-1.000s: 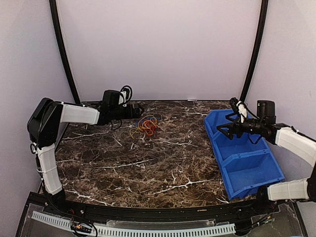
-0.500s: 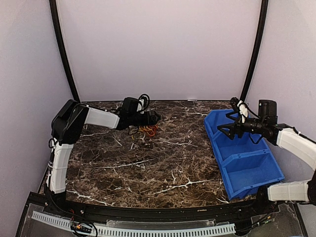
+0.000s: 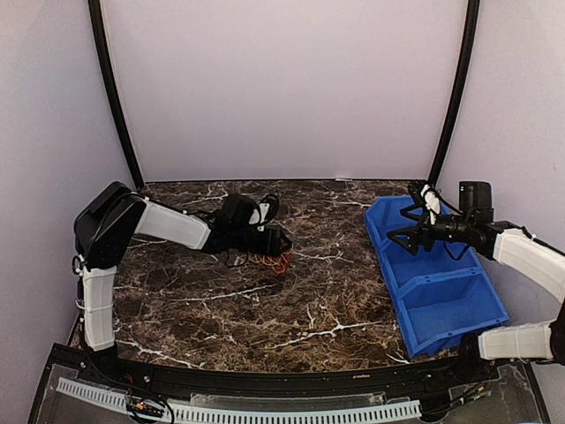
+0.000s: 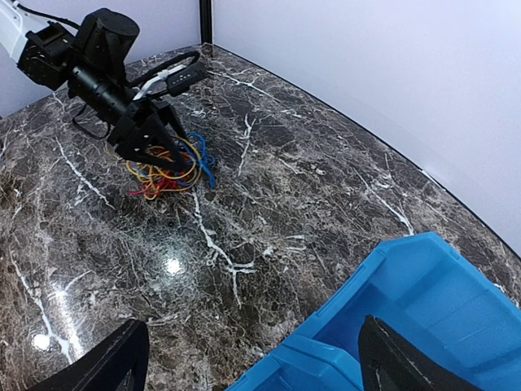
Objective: Untangle the cables
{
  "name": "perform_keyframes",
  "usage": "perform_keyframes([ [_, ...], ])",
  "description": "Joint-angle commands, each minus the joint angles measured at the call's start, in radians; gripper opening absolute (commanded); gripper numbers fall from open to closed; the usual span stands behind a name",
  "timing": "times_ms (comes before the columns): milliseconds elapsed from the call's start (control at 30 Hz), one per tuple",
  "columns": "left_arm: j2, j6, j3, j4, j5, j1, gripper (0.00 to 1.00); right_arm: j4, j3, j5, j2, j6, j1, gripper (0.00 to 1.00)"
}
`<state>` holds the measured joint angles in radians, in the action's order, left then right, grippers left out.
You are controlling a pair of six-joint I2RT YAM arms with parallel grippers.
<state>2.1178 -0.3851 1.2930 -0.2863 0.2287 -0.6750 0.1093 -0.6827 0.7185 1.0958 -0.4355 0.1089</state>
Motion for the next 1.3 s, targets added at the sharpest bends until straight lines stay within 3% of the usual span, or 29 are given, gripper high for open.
perform_keyframes([
  [0,-0.171,-0.011,-0.167,0.009,0.075,-0.049,0.63,0.005,-0.014,0.022,-0.012,-0.023,0.006,0.90],
  [300,-0.449,-0.059,-0.400,0.018,0.062,-0.203,0.65,0.052,-0.059,0.016,0.040,-0.030,0.022,0.84],
  [567,-0.702,0.133,-0.270,0.379,-0.302,-0.215,0.89,0.220,-0.261,-0.037,0.143,-0.079,0.124,0.82],
  [667,-0.739,0.253,-0.237,0.379,-0.517,-0.213,0.96,0.267,-0.339,-0.092,0.209,-0.099,0.210,0.80],
  [767,-0.736,0.343,-0.250,0.268,-0.618,-0.184,0.94,0.295,-0.401,-0.124,0.290,-0.114,0.317,0.74],
  [867,-0.731,0.303,-0.271,0.214,-0.496,-0.080,0.90,0.333,-0.484,-0.180,0.391,-0.116,0.413,0.63],
  [967,-0.734,0.174,-0.306,0.192,-0.266,0.026,0.80,0.387,-0.561,-0.199,0.501,-0.128,0.491,0.49],
  [1033,-0.729,0.146,-0.320,0.200,-0.187,0.078,0.74,0.401,-0.600,-0.207,0.557,-0.128,0.530,0.42],
  [1133,-0.701,0.161,-0.297,0.265,-0.156,0.107,0.60,0.401,-0.646,-0.217,0.633,-0.118,0.571,0.39],
  [1267,-0.653,0.155,-0.268,0.342,-0.108,0.109,0.54,0.453,-0.733,-0.220,0.720,-0.114,0.626,0.39],
])
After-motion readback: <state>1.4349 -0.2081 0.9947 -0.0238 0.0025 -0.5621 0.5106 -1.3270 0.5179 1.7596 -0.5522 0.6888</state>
